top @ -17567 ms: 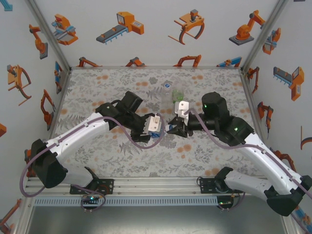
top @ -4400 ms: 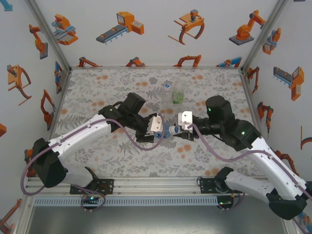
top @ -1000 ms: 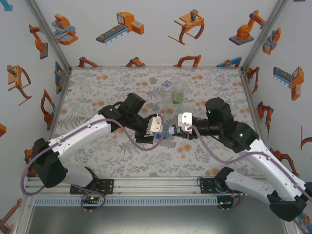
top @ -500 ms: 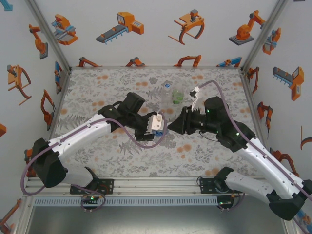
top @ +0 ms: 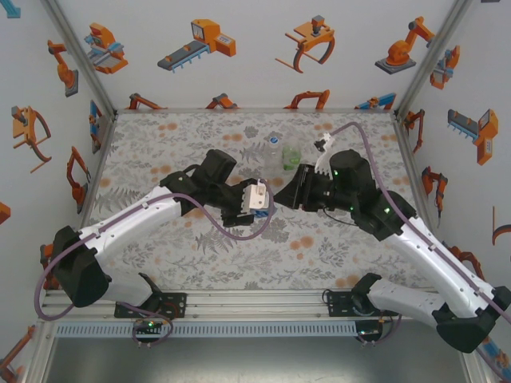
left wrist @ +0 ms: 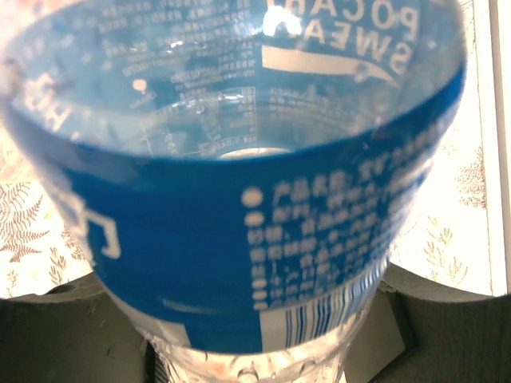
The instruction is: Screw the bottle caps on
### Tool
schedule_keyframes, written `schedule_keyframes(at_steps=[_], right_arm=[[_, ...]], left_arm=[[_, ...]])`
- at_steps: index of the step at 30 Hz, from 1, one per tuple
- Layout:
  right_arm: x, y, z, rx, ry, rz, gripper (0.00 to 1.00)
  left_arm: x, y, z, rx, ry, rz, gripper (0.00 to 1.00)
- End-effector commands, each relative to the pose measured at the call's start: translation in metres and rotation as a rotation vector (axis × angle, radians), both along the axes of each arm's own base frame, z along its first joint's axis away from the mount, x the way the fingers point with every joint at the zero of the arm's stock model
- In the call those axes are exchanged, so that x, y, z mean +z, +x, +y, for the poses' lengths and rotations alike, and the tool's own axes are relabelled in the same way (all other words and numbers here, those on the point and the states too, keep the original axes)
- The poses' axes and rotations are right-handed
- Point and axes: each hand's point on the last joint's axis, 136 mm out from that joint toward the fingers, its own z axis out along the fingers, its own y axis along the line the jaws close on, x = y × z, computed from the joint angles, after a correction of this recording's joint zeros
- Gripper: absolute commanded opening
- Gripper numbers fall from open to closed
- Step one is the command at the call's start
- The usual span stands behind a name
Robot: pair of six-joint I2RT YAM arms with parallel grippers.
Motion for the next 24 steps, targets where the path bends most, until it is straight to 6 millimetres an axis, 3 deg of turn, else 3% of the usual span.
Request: schedule_keyframes(at_steps=[1,6,11,16,24], right_arm=[[0.040,-0.008,0.003,0.185,-0.105,-0.343,0.48],[0.047,-0.031,0.008,0.466,-0.267,-0.675,0.51],[0.027,-0.054,0.008,0.740,-0.422,-0.949,0.53],[0.013,-0.059,0.015,0.873,-0.457,-1.051,0.54],[0.005,-0.044,0.029,0.889,-0.458,-1.040,0.53]], left_arm=[[0.014,-0.006,-0.005,-0.043,-0.053,0.007,0.00],[0.014,-0.004,-0.003,-0.042,-0.056,0.017,0.00],[0.016,-0.004,-0.001,-0.051,-0.063,0.042,0.00],[0.015,-0.005,0.001,-0.066,-0.057,0.070,0.00],[0.019,-0.001,0.008,-0.072,-0.071,0.077,0.00]])
